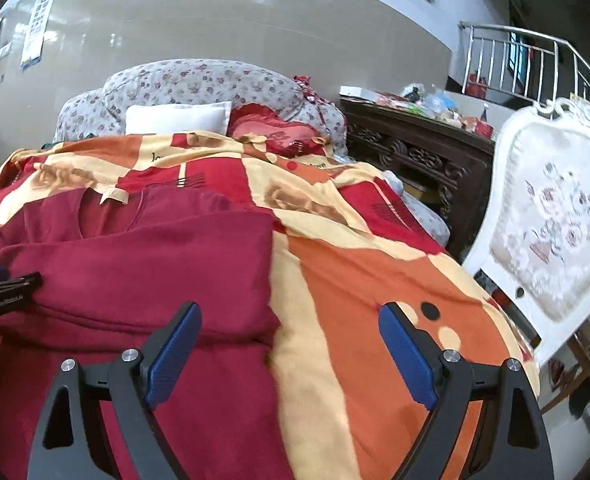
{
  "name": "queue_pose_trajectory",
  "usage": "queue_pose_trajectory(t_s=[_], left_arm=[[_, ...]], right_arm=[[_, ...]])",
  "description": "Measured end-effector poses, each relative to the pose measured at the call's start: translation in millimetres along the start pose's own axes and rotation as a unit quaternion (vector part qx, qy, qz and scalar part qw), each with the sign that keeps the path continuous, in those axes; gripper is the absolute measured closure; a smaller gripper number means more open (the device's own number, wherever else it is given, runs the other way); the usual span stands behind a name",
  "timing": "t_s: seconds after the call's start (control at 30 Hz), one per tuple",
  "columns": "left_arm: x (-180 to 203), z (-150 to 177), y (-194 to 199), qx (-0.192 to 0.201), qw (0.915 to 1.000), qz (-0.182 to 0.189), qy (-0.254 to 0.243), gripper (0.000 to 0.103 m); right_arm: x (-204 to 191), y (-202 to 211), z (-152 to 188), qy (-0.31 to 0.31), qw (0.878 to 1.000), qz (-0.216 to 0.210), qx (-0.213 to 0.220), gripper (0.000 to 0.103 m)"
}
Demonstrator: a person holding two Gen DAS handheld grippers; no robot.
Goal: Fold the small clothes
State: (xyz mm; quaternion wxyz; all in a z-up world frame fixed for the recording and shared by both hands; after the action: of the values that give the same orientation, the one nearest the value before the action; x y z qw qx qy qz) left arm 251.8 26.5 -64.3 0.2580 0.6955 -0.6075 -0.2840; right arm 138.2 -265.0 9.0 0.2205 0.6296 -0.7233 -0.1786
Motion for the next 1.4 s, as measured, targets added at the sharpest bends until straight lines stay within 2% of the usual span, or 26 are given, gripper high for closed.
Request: queue_pose_trajectory(t_s=[0.17, 0.2, 0.27, 0.4, 0.5, 0.57, 0.67, 0.73, 0.93, 1.03, 1.2, 1.4], left_arm=[[-4, -4, 9, 0.012, 0.9999, 0.008, 0.007, 0.027], [-6, -8, 16, 0.022, 0.9997, -0.005, 0.01, 0.026], [-11, -15, 37, 0.049, 0.9985, -0.008, 0.021, 0.026], [-17, -14, 84, 0.072, 0.9965, 0.025, 0.034, 0.026], [-15, 7, 122, 0.077, 0.995, 0.058, 0.026, 0.023], [-7, 34, 145, 0.062, 0.9939, 0.091, 0.014, 0.021], [9, 69, 163, 0.043, 0.9922, 0.117, -0.007, 0.021], [20, 87, 168, 0.037, 0.9913, 0.124, -0.024, 0.021], [42, 108, 149, 0.032, 0.9943, 0.09, -0.049, 0.021], [43, 114, 136, 0.01, 0.9954, 0.085, -0.043, 0.021], [31, 119, 127, -0.018, 0.995, 0.098, -0.007, 0.021], [27, 122, 126, -0.022, 0.995, 0.098, 0.004, 0.021]], right_arm=[[17, 29, 10, -0.009, 1.0, 0.003, 0.001, 0.01], [20, 36, 14, -0.011, 1.0, 0.008, 0.0, 0.01], [25, 46, 24, -0.019, 1.0, 0.002, -0.011, 0.01], [25, 58, 42, -0.033, 0.999, -0.022, -0.038, 0.01], [22, 69, 55, -0.031, 0.997, -0.034, -0.057, 0.01], [24, 76, 65, -0.043, 0.996, -0.047, -0.07, 0.01], [30, 84, 78, -0.058, 0.993, -0.055, -0.083, 0.01], [32, 89, 85, -0.061, 0.992, -0.06, -0.089, 0.01], [40, 94, 101, -0.055, 0.992, -0.037, -0.103, 0.01], [48, 95, 108, -0.06, 0.992, -0.028, -0.106, 0.01], [55, 94, 115, -0.062, 0.992, -0.02, -0.112, 0.01], [57, 91, 118, -0.068, 0.991, -0.016, -0.115, 0.01]])
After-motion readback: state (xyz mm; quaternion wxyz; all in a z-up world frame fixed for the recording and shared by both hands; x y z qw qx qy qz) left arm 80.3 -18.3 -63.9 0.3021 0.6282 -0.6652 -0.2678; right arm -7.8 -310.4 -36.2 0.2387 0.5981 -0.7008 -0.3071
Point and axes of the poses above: each gripper's, at about its wrist camera, not at the fingertips, and y roughly against the way its jaws point, x to its right, z to its underside, the point moved 2 cm from there along -y, roughly the way its jaws point, and after that the axes turned 8 degrees about -z, right-handed, at the moved point
